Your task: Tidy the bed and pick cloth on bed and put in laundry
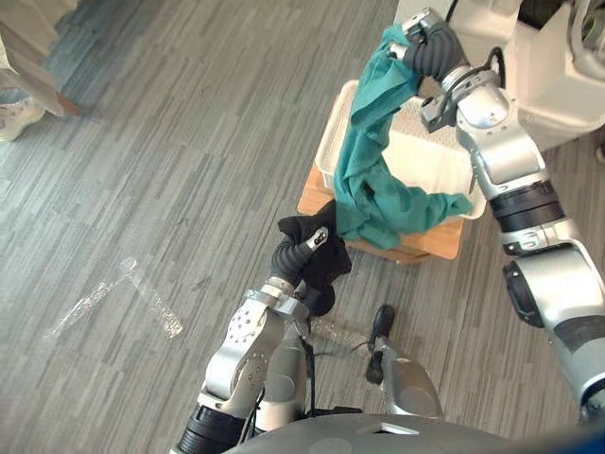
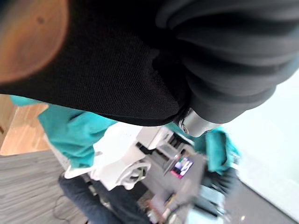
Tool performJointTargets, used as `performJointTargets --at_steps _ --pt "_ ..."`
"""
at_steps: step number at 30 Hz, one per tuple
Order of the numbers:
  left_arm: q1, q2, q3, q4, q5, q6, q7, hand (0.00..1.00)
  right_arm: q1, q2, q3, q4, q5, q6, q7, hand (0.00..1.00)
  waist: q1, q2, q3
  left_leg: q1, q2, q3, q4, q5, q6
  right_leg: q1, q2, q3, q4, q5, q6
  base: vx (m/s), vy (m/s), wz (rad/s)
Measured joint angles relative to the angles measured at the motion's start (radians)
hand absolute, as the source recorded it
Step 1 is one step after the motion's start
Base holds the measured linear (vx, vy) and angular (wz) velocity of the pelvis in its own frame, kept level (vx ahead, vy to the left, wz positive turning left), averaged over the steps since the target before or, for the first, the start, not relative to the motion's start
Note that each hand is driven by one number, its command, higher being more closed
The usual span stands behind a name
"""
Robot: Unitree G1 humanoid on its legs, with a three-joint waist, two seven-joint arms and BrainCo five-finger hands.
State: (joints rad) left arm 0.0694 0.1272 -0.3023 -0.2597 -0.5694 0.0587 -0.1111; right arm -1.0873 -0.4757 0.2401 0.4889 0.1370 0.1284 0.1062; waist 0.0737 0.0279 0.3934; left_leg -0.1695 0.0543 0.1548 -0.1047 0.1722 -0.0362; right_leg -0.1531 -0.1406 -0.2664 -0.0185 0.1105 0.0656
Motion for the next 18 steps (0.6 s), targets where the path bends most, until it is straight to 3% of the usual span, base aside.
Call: performJointTargets --at_steps 6,13,18 --pt "-0.046 0.001 -0.052 0.042 -0.001 0.005 0.000 1.00 -0.003 -0.017 -0.001 0.008 0.046 0.000 0.020 1.00 0.001 0.015 0.012 -0.024 0.023 0.033 0.001 0.003 0.001 -0.042 0.020 0.036 -0.002 0.013 -0.015 0.02 -0.038 -0.21" --pt "-0.101 0.000 -0.078 0.090 -0.001 0.005 0.002 1.00 -0.009 -0.012 -0.002 0.009 0.067 0.022 0.025 1.00 0.003 0.065 0.044 -0.040 0.034 0.047 0.001 0.002 -0.002 -0.067 0.030 0.049 0.001 0.013 -0.021 0.03 -0.035 -0.07" --pt "-0.149 -0.006 -0.090 0.134 -0.003 0.018 0.002 1.00 -0.006 0.003 -0.002 0.091 0.064 0.056 -0.007 1.00 0.024 0.091 0.067 -0.061 0.031 0.049 0.002 0.012 0.005 -0.089 0.032 0.054 0.002 0.017 -0.025 0.02 -0.011 -0.01"
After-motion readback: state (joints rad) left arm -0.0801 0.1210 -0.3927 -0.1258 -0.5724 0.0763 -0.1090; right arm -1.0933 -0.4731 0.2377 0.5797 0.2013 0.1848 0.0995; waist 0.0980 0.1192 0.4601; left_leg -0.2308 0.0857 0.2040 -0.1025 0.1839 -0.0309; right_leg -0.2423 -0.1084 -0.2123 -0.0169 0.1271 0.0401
